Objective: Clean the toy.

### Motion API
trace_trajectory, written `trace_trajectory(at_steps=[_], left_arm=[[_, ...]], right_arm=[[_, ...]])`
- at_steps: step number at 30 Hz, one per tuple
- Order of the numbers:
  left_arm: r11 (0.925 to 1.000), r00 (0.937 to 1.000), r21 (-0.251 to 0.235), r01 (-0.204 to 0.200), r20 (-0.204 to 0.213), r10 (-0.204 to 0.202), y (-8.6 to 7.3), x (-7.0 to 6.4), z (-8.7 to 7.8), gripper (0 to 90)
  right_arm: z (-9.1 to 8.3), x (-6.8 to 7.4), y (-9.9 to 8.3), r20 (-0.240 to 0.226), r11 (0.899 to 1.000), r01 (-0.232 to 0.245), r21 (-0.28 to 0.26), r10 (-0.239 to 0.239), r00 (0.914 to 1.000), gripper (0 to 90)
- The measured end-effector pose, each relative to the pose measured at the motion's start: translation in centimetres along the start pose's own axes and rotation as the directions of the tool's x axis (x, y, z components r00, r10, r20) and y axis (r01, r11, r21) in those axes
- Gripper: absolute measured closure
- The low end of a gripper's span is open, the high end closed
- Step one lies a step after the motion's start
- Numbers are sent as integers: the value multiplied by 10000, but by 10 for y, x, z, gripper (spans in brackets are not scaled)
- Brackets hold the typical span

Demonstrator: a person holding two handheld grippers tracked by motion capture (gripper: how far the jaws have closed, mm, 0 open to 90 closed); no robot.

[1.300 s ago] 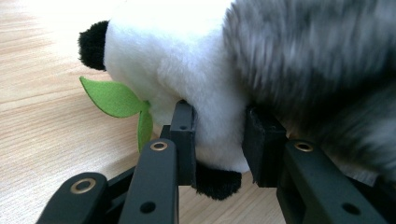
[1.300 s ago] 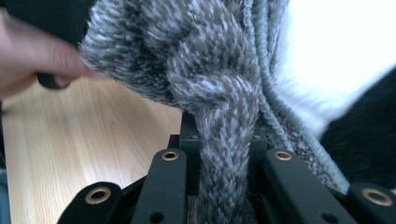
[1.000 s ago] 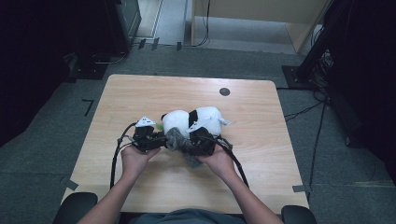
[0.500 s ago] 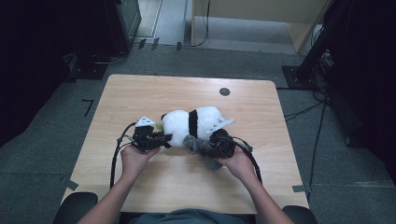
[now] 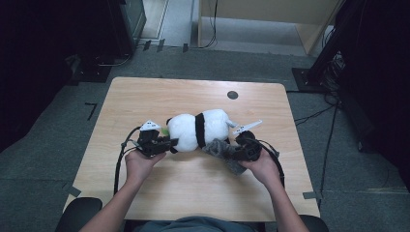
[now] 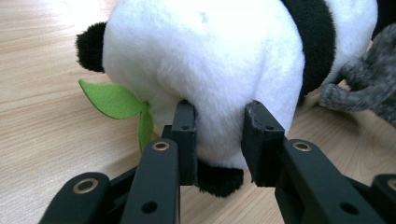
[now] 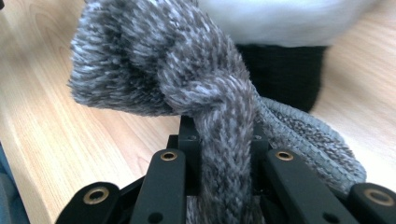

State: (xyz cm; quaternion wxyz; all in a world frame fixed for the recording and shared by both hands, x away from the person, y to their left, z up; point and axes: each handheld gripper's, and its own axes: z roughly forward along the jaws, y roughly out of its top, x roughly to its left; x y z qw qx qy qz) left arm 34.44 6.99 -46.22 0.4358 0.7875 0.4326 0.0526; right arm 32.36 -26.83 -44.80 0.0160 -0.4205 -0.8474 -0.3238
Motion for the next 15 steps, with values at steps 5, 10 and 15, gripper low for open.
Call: trace_trajectory(at_steps=[5,10,15], left_arm=[[10000,10000,6,20,-23,-20,0,0,0,693],[10000,10000,2,27,-15,-27,0,0,0,693],[10000,10000,-12,43,-17,-43,0,0,0,693]], right_arm=[[-14,-11,-4,375,9994,-269,-197,276,9989,766],[-25,-25,-9,790,9961,-725,-498,763,9940,766],[-35,-31,-8,1027,9878,-1015,-1185,1138,9882,768]])
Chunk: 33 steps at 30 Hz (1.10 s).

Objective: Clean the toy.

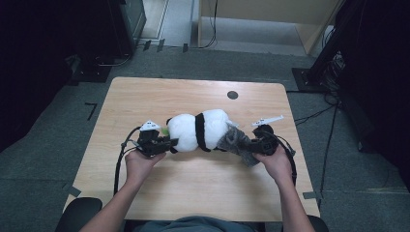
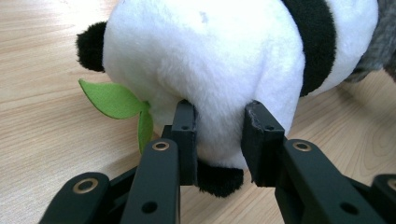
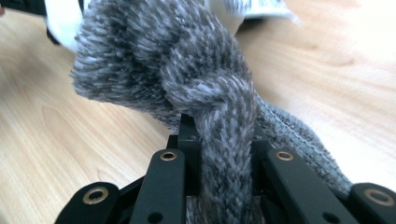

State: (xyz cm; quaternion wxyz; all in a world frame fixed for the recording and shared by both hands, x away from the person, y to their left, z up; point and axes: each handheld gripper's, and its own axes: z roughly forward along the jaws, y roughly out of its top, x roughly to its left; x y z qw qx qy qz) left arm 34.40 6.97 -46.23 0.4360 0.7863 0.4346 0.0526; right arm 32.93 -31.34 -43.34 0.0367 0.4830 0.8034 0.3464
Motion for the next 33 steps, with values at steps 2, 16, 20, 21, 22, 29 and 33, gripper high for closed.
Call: trace_trajectory(at_steps=[2,16,20,21,22,29,33], left_arm=[[10000,10000,-18,21,-5,-21,0,0,0,692],[9999,10000,-124,22,13,-22,-2,-2,-1,690],[9999,9999,-128,55,142,-53,-2,0,-1,686],[9999,9998,-151,75,159,-73,-2,0,-1,684],[9999,9998,-142,82,199,-80,-2,1,-1,680],[9999,9992,-80,-90,399,93,0,3,0,568],[9993,9987,143,-338,393,332,5,5,-3,441]], right_arm=[[-4,2,3,91,9997,74,-249,-72,9999,769],[-6,25,46,267,9784,485,-2009,-440,9987,769],[7,31,53,239,9790,708,-1911,-674,9974,770],[10,32,54,231,9798,808,-1830,-779,9967,769],[12,32,54,229,9802,828,-1801,-800,9965,769],[15,29,52,240,9798,962,-1756,-934,9953,770],[16,27,52,181,9791,953,-1796,-936,9954,770]])
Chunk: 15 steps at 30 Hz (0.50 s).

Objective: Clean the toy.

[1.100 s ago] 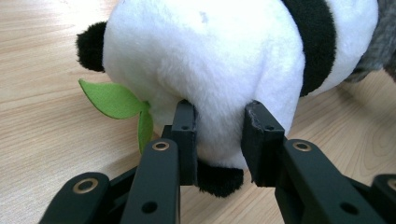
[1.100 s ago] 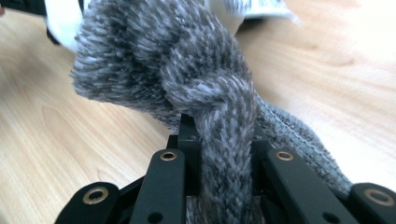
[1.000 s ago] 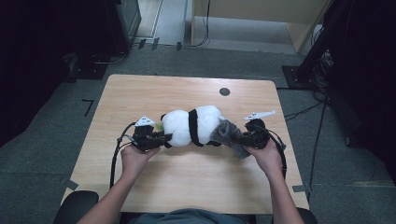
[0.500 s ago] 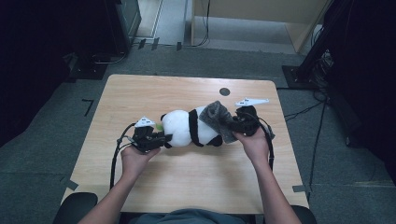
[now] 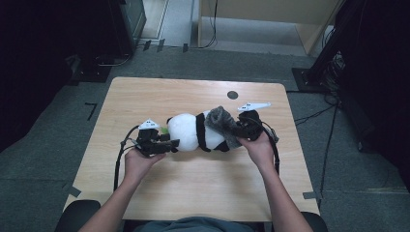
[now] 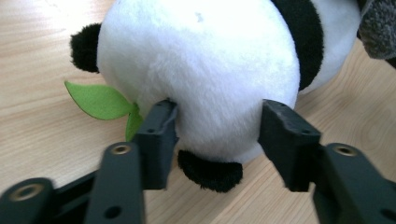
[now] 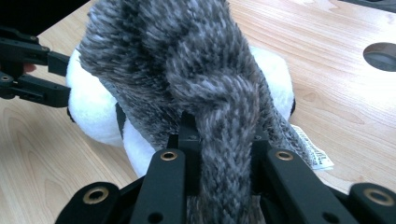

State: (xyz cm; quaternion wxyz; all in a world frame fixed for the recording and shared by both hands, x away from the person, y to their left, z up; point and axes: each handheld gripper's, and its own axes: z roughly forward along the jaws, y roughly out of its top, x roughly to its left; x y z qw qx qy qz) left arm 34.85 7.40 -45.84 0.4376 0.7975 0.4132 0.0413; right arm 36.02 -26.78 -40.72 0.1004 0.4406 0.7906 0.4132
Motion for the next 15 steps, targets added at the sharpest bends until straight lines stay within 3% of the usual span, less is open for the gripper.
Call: trace_trajectory(at_steps=[7,15], left_arm=[[9987,9984,9,-502,242,502,12,7,-9,373],[9980,9970,-118,-615,472,620,27,18,-14,343]], right_arm=[[1,-2,0,-109,10000,25,35,-24,9999,770],[1,-3,1,-105,9999,122,106,-121,9999,770]])
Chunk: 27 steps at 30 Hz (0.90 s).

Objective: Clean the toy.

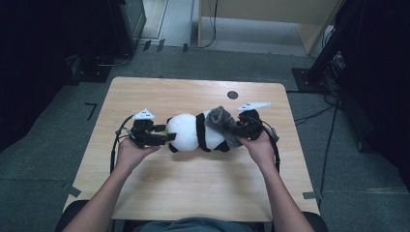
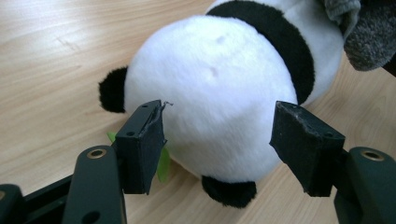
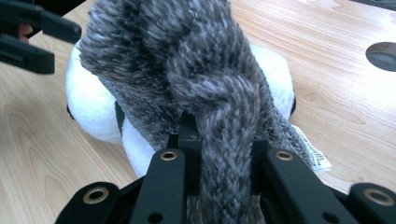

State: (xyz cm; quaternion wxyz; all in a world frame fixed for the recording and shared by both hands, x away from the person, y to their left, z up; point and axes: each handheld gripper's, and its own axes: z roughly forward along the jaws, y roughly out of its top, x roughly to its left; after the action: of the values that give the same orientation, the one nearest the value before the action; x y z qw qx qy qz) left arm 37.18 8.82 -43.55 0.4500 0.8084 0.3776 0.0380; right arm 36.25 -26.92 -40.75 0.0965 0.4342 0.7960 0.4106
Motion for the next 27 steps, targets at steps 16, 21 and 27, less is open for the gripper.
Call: trace_trajectory(at_steps=[16,21,27], left_arm=[[9981,9958,-50,-617,681,618,12,29,13,322],[9969,9911,-32,-792,1072,791,15,34,23,299],[9960,9893,-56,-891,1158,891,10,40,34,172]], right_arm=[[1,-1,2,-63,9998,129,125,-128,9999,768],[1,-1,3,-112,9994,248,237,-245,9996,767],[4,-1,2,-144,9991,310,277,-306,9994,768]])
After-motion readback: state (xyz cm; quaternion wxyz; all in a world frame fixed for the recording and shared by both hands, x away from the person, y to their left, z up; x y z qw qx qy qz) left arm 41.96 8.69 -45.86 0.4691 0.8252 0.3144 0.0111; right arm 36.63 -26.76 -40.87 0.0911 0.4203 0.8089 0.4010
